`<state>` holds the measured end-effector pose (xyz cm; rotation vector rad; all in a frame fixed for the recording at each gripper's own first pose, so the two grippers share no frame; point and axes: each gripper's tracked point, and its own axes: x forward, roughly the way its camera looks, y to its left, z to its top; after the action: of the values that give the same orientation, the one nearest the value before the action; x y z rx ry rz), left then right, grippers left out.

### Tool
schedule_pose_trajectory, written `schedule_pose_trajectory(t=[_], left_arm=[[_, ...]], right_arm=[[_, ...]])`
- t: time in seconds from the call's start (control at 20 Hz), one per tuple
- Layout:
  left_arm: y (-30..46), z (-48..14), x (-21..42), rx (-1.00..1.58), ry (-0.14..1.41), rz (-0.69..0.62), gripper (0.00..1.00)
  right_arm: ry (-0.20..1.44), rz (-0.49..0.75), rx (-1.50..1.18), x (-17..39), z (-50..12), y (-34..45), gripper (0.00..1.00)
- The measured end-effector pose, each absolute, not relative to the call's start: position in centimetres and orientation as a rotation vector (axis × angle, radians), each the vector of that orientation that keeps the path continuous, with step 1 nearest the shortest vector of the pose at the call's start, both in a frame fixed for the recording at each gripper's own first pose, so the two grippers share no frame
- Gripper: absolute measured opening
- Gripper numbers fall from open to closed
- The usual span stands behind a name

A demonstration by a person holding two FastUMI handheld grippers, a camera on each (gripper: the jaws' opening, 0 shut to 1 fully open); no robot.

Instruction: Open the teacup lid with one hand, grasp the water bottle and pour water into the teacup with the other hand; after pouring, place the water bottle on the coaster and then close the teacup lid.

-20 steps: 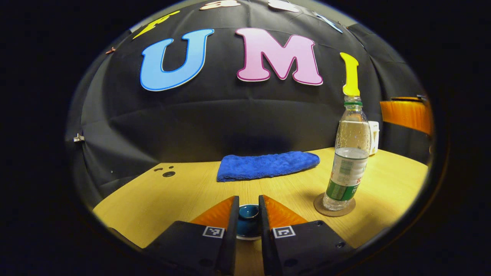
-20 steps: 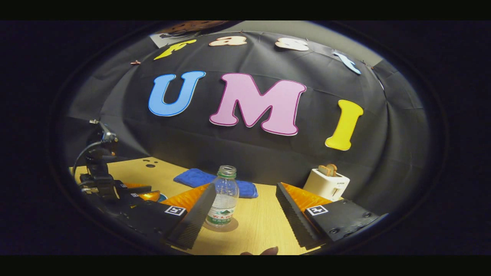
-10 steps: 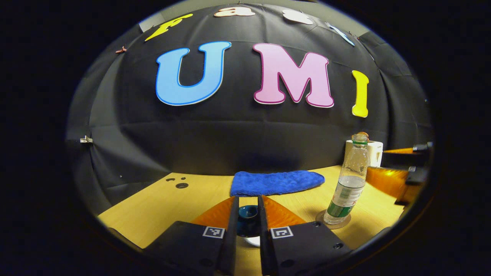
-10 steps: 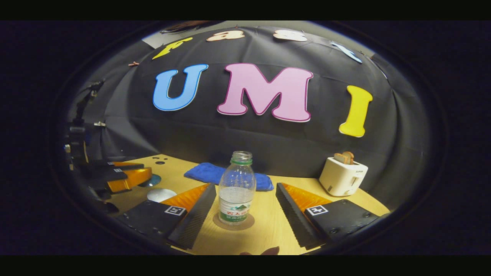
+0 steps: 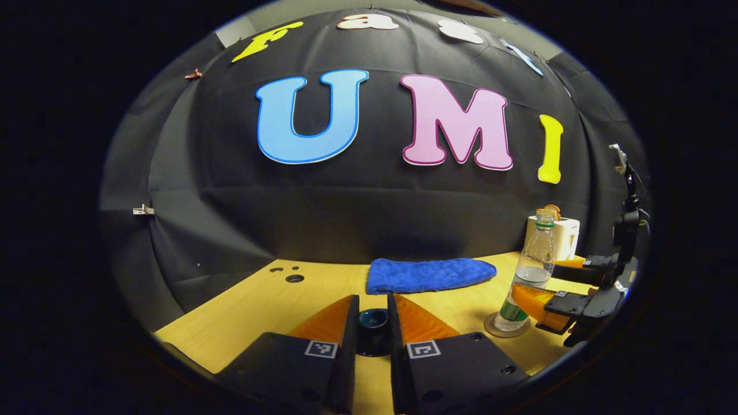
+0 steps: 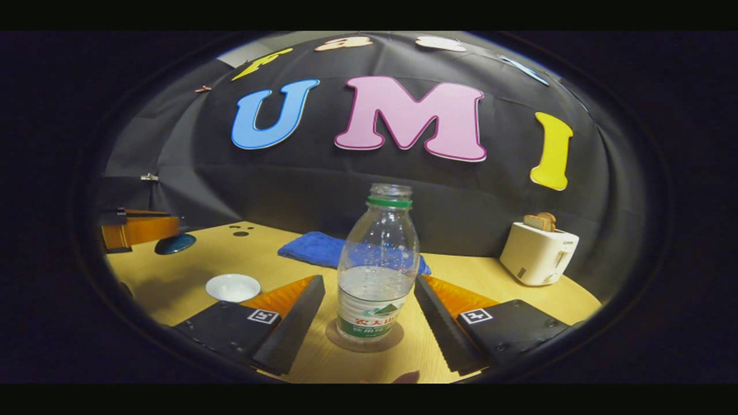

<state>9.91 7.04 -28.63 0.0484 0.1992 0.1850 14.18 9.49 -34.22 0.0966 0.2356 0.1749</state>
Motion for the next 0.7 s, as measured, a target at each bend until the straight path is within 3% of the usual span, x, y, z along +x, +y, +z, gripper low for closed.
schedule_pose_trajectory(t=[0.25, 0.3, 0.35, 0.45, 0.5, 0.7], left_arm=[[7.7, -28.6, 9.7, 0.073, 0.202, 0.190, 0.29], [7.8, -28.6, 9.7, 0.074, 0.201, 0.190, 0.29], [7.8, -28.5, 9.7, 0.074, 0.199, 0.190, 0.25], [8.0, -28.3, 9.6, 0.078, 0.198, 0.192, 0.25], [8.1, -28.4, 9.6, 0.078, 0.197, 0.192, 0.29], [8.5, -27.6, 9.4, 0.066, 0.182, 0.188, 0.25]], right_arm=[[0.251, 0.157, 0.116, 15.0, -35.1, 9.5, 0.96], [0.268, 0.159, 0.120, 14.9, -35.2, 9.5, 0.93], [0.269, 0.161, 0.132, 15.0, -35.1, 9.6, 0.83], [0.282, 0.157, 0.128, 14.8, -34.8, 9.3, 0.78], [0.268, 0.146, 0.097, 14.9, -34.2, 9.0, 0.77], [0.229, 0.107, -0.152, 15.0, -32.7, 7.7, 0.77]])
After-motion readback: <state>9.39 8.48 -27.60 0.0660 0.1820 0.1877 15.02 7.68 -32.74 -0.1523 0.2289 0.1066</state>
